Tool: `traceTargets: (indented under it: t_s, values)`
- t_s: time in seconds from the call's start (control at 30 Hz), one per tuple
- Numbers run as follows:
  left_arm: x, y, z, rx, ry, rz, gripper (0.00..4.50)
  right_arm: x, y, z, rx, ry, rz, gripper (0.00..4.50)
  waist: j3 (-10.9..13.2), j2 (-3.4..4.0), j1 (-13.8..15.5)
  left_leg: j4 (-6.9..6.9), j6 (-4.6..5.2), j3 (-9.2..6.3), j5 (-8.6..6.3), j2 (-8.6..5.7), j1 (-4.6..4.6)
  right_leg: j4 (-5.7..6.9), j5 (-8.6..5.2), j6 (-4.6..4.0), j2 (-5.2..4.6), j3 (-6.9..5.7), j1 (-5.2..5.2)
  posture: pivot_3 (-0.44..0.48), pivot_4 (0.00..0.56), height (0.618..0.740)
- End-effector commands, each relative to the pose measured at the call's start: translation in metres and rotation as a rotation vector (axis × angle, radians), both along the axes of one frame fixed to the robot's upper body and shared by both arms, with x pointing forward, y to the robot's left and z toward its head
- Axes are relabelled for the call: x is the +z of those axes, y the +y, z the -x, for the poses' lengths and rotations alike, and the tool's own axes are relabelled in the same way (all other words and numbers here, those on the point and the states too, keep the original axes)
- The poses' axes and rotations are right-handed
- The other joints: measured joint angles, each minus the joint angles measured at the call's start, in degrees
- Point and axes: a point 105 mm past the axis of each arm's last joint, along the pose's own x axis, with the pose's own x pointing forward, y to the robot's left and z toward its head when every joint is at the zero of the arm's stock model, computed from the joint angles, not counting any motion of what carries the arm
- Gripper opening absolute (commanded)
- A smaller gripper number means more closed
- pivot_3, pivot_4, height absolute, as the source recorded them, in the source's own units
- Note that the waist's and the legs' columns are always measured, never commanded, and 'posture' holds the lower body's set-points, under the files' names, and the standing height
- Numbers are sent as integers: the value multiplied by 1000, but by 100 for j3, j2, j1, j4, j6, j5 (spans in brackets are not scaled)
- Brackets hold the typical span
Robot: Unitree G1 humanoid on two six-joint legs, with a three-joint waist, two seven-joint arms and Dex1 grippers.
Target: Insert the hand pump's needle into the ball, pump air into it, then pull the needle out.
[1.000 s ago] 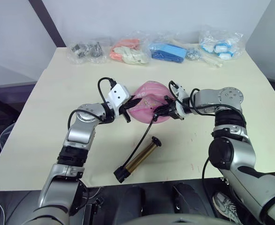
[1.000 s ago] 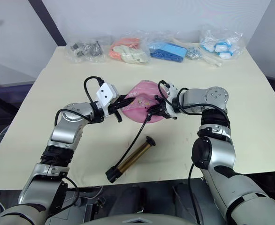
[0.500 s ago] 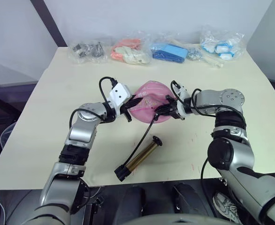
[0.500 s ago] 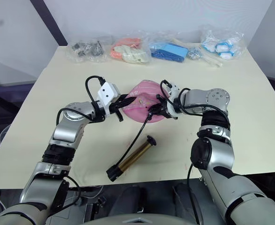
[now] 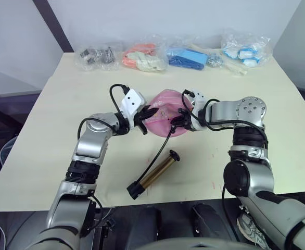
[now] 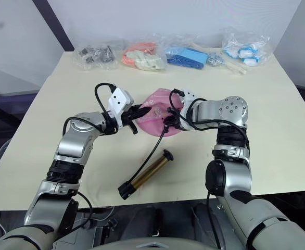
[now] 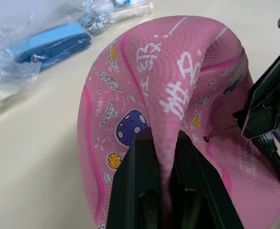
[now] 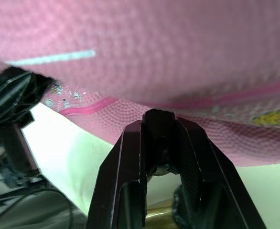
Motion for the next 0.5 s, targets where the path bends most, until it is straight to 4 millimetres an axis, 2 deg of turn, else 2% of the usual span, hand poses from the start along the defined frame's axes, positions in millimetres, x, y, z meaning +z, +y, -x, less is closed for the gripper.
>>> traceTargets:
  t_s: [0.03,0.23,0.5]
  values:
    - [-17,-19,11,-74,101,2,41,16,-5,-6,3,-147,86,395,0,0,10,0,0,-1,0,-2,0,0,0,0,0,0,0,0,150,740]
    - [-18,-21,8,-39,147,24,41,13,1,0,135,-286,225,395,-1,0,31,1,0,-6,0,-4,1,-3,0,0,-2,-3,5,0,150,740]
    - [-26,-22,13,-53,176,-2,41,10,5,-3,169,-337,257,395,-2,-1,25,1,0,-7,0,-3,5,-3,0,0,-2,-3,7,0,150,740]
